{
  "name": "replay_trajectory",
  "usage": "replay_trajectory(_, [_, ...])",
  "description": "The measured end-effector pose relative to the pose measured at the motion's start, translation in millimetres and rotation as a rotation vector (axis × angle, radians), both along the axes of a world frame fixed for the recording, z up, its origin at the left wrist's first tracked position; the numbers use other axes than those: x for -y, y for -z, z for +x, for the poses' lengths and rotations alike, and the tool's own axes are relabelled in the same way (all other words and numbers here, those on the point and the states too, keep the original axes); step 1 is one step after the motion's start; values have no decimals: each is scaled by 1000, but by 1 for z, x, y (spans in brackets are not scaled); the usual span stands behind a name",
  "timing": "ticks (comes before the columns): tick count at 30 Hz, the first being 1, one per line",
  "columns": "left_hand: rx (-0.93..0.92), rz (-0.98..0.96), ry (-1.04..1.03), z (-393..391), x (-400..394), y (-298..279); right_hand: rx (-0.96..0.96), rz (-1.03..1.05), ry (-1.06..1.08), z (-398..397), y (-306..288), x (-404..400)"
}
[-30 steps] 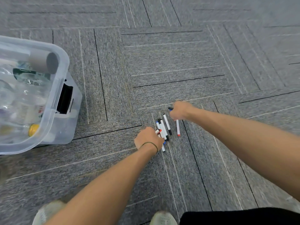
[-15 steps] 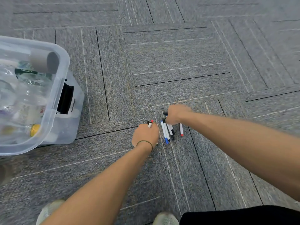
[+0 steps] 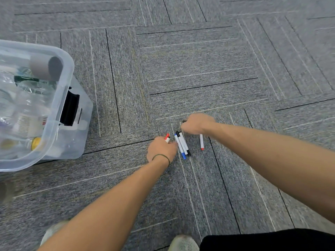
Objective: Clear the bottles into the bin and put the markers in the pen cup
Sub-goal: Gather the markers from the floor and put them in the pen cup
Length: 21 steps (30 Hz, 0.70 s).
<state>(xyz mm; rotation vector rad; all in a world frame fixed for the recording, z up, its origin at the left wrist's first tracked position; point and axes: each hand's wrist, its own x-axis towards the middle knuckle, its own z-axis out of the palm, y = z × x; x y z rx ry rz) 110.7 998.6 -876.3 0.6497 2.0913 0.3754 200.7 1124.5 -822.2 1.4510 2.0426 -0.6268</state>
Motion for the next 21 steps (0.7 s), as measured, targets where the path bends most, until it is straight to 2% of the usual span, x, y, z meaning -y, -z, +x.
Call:
replay_trajectory(5, [-149,2,143,12,-8,-6,2,18,24,8,-7,-2])
replay_trajectory(10, [-240,-10,186,19,-14,-9,-84,-177,106,15,-4,-1])
replay_trajectory(14, [-177,29,134,22,-12,-7,-28,-133,44,13,3,3])
replay_trajectory(18, [-61,136,-49,12,-4,-1,-16,-112,25,11,10,3])
replay_trajectory(21, [4,143,-149,3,-1,1,-21,-127,1,5,13,3])
